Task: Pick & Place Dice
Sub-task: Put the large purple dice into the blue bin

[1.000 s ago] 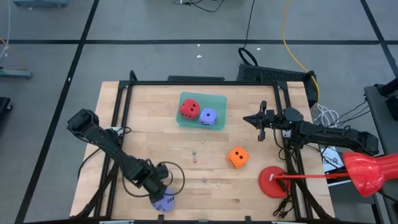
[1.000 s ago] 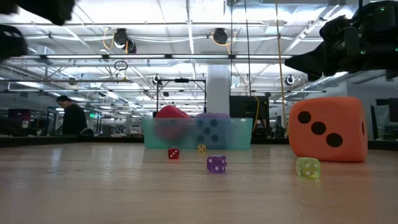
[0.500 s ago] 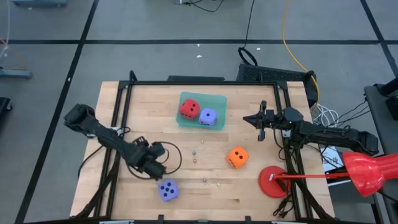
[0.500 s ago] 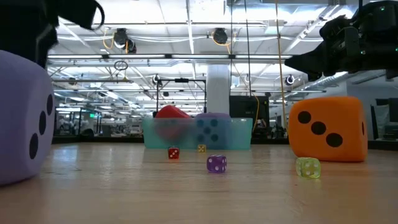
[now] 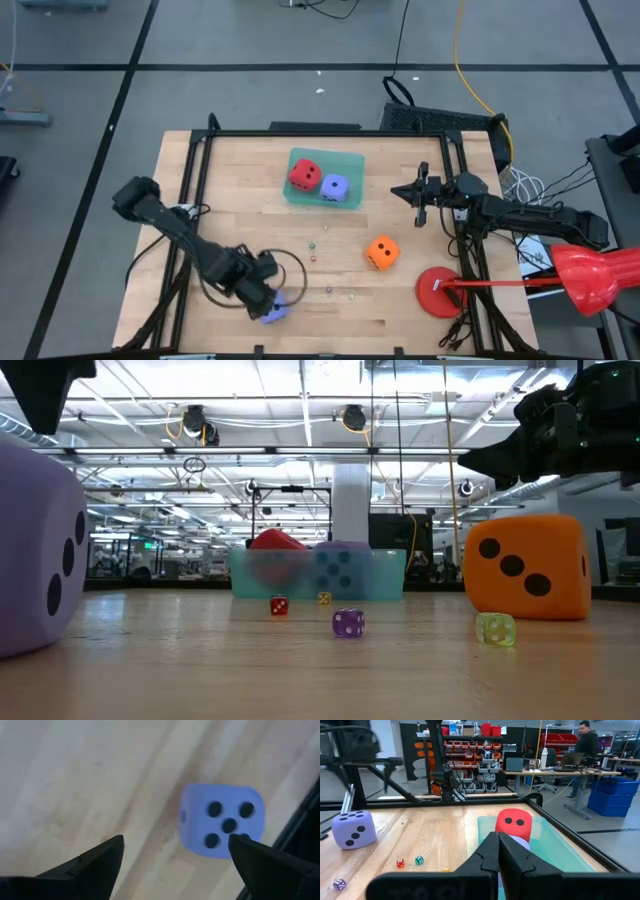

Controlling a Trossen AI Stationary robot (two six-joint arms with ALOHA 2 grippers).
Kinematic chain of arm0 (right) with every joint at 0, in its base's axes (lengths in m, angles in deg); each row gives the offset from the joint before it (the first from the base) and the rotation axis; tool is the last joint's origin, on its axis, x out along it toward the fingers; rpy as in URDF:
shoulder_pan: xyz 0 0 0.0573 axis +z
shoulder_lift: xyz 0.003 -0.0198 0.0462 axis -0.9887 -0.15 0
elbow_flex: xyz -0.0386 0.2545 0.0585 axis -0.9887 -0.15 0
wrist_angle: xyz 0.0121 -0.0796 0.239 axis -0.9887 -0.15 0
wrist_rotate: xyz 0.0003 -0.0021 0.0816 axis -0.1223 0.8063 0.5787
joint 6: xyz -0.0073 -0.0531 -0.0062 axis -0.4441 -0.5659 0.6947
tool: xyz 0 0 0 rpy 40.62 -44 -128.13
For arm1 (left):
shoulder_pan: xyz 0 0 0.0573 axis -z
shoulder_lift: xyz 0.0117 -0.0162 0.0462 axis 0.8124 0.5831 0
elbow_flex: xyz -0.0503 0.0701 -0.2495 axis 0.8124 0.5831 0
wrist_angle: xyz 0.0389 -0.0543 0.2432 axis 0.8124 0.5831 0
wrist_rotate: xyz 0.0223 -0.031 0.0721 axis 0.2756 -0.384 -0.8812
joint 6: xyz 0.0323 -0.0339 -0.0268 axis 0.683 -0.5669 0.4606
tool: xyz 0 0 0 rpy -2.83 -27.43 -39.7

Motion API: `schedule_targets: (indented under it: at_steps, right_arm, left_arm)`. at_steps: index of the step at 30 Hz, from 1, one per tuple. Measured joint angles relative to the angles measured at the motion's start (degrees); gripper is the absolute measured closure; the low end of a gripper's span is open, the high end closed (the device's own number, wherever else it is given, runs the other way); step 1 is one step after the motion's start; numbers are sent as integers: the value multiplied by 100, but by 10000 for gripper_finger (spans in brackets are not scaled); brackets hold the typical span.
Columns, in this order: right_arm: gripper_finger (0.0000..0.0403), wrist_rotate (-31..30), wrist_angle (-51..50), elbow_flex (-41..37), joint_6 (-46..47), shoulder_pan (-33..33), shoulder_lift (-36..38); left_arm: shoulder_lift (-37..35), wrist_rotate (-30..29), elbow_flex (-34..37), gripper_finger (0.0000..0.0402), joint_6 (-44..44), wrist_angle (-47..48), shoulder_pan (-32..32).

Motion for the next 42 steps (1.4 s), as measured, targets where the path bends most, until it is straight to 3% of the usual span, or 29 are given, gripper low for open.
schedule_targets:
  at_steps: [6,13,28,35,42]
  right_arm:
    - [403,0,0,0,1,0,0]
    - [403,2,0,0,1,2,0]
    - [403,4,-11,0,-20,2,0]
    - [403,4,-2,0,-32,1,-2]
    - [403,4,0,0,-41,0,0]
  left_arm:
    - [929,364,-916,34,584,219,-100]
    - [1347,630,-1293,34,290,570,-108]
    - [1406,-100,-1009,34,501,254,261]
    - [1382,274,-523,34,331,-447,330]
    - [1384,341,-508,34,413,-617,321]
